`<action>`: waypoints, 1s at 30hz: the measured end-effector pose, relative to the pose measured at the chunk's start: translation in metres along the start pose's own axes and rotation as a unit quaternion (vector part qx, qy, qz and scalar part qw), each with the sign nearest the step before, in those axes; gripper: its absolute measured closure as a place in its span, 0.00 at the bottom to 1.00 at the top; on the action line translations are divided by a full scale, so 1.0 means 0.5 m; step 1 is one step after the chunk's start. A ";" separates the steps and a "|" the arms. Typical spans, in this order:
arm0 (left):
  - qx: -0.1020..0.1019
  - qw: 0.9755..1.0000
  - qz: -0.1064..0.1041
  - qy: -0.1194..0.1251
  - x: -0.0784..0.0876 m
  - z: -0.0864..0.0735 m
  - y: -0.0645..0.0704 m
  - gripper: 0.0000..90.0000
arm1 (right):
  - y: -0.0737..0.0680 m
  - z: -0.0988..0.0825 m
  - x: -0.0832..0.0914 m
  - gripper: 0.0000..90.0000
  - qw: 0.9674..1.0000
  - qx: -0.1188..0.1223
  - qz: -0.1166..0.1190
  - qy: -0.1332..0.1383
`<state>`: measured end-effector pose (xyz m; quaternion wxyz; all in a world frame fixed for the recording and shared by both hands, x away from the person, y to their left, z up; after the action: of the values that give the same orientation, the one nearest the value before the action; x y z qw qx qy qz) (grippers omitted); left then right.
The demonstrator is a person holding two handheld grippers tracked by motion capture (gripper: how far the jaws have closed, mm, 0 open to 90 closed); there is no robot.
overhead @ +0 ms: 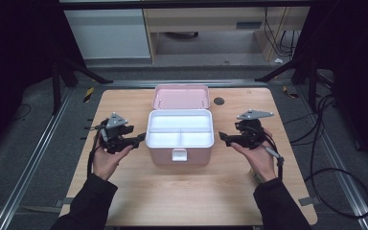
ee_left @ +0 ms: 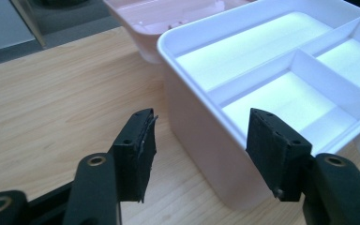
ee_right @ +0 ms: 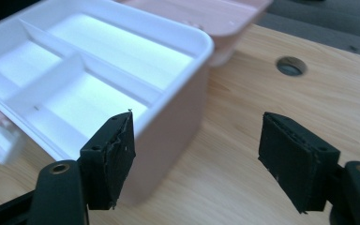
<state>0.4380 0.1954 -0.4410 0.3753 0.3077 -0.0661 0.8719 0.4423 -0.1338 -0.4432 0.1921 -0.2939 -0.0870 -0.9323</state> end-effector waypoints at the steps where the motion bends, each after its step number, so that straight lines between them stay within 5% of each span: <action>1: 0.000 1.000 -0.003 -0.003 -0.010 0.002 0.003 0.48 | -0.011 0.007 -0.007 0.31 1.000 -0.001 0.008 0.003; 6: 0.000 1.000 -0.005 -0.025 -0.051 0.000 0.008 0.53 | -0.059 0.015 -0.059 0.38 1.000 0.014 0.025 -0.012; 11: 0.006 0.999 -0.013 -0.037 -0.070 -0.008 0.007 0.59 | -0.064 0.001 -0.083 0.48 0.999 0.025 0.021 -0.032; 16: 0.011 0.999 -0.013 -0.045 -0.080 -0.014 0.010 0.59 | -0.064 -0.003 -0.086 0.53 0.999 0.016 0.033 -0.037; 20: 0.013 0.999 -0.018 -0.045 -0.084 -0.013 0.022 0.60 | -0.062 -0.011 -0.087 0.61 0.998 0.039 0.019 -0.046; 30: 0.008 0.999 -0.021 -0.042 -0.093 -0.008 0.024 0.61 | -0.062 -0.021 -0.072 0.63 0.998 0.026 0.004 -0.055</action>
<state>0.4521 0.1600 -0.4701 0.3878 0.3482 -0.0682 0.8507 0.4514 -0.0976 -0.4743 0.1988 -0.3402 -0.1208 -0.9111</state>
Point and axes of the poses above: each handheld gripper's, and its own axes: x roughly backward along the jaws, z roughly out of its top, y roughly to its right, the point moved 7 cm from there along -x, roughly forward along the jaws, and after that the axes turned 12 degrees about -z, right-handed, at the moved point
